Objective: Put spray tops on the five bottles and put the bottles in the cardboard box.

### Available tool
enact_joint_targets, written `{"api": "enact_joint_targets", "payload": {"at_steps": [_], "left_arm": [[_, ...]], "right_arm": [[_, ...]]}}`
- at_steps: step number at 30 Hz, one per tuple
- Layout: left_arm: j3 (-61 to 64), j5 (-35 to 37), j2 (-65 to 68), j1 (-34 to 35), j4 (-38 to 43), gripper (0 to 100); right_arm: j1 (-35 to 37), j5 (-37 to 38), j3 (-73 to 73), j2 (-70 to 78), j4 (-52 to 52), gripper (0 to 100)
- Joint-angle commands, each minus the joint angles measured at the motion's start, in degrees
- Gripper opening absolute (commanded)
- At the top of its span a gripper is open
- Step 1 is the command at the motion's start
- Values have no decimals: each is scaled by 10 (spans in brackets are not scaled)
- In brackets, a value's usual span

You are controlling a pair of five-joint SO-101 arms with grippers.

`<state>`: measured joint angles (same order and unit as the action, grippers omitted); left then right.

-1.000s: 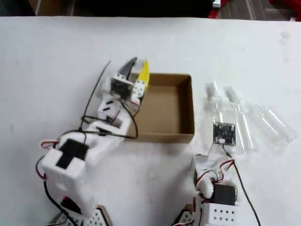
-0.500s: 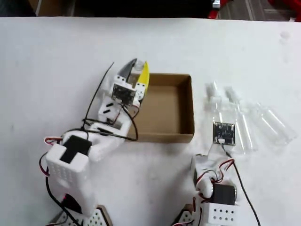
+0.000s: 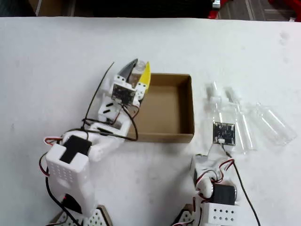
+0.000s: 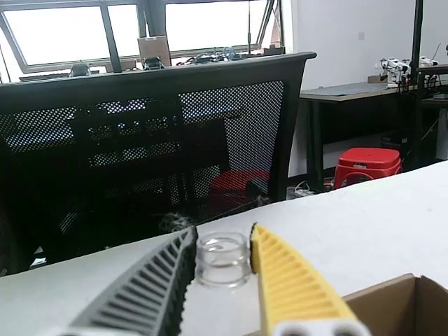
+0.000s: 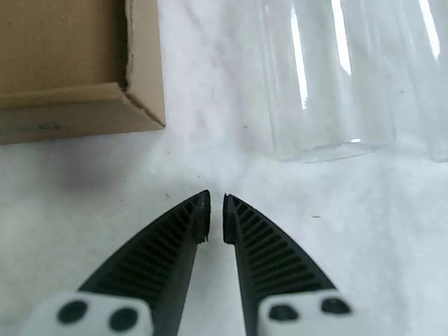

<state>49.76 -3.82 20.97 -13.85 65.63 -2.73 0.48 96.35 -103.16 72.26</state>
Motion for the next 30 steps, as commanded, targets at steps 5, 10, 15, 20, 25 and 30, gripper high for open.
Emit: {"api": "enact_joint_targets", "payload": {"at_steps": [5, 10, 15, 20, 25, 30], "left_arm": [[-4, -7, -4, 11, 16, 87], [3, -8, -7, 12, 17, 88], [37, -8, -82, 13, -46, 160], [39, 10, -178, 29, -189, 188], [42, 39, -241, 29, -206, 186], [69, 40, -359, 26, -307, 185]], "right_arm": [[1, 7, 4, -1, 4, 17], [1, 7, 4, -1, 4, 17], [3, 7, 4, -1, 4, 17], [3, 7, 4, -1, 4, 17], [3, 7, 4, -1, 4, 17], [2, 7, 4, -1, 4, 17]]}}
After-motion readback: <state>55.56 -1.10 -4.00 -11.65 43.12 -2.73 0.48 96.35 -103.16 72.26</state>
